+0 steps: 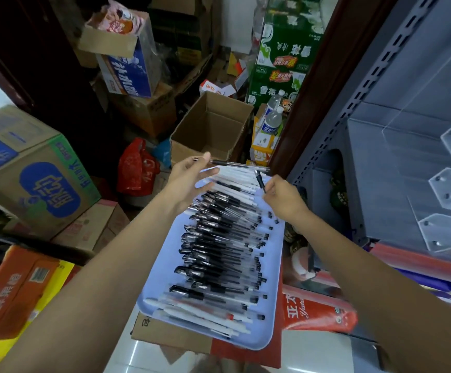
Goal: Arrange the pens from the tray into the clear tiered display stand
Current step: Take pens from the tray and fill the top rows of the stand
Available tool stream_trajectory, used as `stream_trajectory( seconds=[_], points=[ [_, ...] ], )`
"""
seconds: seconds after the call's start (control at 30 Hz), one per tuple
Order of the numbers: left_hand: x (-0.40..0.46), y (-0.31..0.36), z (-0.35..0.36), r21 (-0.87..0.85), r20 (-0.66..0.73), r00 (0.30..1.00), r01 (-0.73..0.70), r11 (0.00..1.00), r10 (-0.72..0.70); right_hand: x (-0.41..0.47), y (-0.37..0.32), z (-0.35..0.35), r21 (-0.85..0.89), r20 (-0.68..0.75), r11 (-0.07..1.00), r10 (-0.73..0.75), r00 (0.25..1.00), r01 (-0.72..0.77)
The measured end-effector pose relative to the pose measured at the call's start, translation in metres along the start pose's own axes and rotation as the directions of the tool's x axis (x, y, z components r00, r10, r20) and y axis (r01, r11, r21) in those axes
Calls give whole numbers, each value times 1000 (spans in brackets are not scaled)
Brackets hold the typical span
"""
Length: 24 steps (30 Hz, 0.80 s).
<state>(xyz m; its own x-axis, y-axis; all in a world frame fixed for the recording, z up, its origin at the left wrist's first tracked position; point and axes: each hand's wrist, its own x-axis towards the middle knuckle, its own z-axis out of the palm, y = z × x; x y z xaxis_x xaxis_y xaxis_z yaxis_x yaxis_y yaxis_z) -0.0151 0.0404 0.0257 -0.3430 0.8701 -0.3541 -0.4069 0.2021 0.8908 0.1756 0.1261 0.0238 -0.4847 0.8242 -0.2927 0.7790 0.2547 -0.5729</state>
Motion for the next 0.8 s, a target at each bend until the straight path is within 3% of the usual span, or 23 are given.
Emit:
stream_trajectory(
  seconds=[0.1, 0.2, 0.37, 0.43, 0.5, 0.6, 0.67, 0.73, 0.8],
  points=[
    [-8, 20, 7, -63, -52, 996, -76, 995, 73, -14, -16, -18, 230, -90, 973, 21, 996, 0],
    [-15, 42, 28, -33, -104, 981, -168, 985, 164, -33, -33, -45, 421, -86, 907, 12, 996, 26],
    [-35, 76, 80, 163, -53, 937, -332, 929, 344, -68, -53, -92, 632, -138, 767, -22, 990, 106],
    [-43, 84, 104, 353, -6, 890, -425, 833, 457, -77, -52, -106, 624, -193, 767, -33, 981, 148],
    [-48, 90, 129, 506, 68, 843, -491, 709, 534, -84, -45, -122, 511, -308, 828, -76, 948, 232],
    [-57, 96, 167, 590, 186, 867, -475, 653, 463, -97, -27, -149, 479, -415, 822, -97, 904, 308],
    [-60, 98, 192, 640, 297, 846, -520, 566, 442, -107, -12, -172, 585, -429, 737, -75, 900, 339],
    [-62, 98, 221, 636, 394, 765, -628, 450, 511, -117, 3, -199, 683, -440, 621, -70, 895, 385],
    [-65, 98, 253, 555, 437, 682, -718, 421, 586, -127, 23, -228, 777, -452, 477, -34, 891, 412]
  ],
)
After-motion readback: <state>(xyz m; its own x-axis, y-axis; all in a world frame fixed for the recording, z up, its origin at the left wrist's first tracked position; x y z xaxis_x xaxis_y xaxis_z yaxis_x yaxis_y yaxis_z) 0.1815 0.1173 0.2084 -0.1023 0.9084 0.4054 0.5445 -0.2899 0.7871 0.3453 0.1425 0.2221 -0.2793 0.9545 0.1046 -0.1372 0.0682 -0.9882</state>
